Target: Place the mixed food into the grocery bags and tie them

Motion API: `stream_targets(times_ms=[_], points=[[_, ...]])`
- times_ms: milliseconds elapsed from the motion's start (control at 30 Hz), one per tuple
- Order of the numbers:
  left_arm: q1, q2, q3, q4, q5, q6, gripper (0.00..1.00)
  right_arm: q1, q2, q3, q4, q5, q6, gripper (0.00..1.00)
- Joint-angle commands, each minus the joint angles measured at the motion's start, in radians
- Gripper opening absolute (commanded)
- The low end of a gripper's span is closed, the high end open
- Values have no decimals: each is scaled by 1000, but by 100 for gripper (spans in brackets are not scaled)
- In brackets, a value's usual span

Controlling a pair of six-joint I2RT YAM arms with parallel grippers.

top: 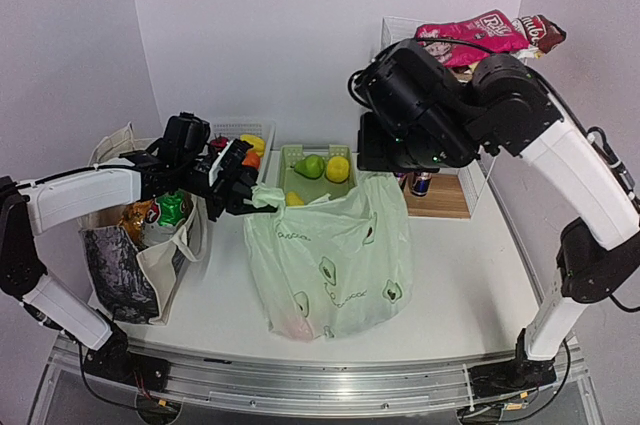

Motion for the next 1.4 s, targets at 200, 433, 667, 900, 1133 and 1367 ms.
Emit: stream_targets(times_ms=[200,433,667,900,1133,1367], points=[[9,-38,15,-54,-1,106,8,-20,79,99,-297,-154,-357,85],[15,-18,67,-158,-12,177,9,-230,75,312,-74,-459,-893,89],[14,7,139,-389,-60,327,13,-548,-54,64,156,-1133,-1095,91],[14,-21,115,-387,-66,304,14,-906,8,82,180,-1708,-1037,91],[13,-34,91,-318,-51,295,14,-952,-34,-57,192,-1875,-1287,91],[14,-28,134,-381,-76,267,17,-1006,-182,-534,216,-1966,-1580,91]])
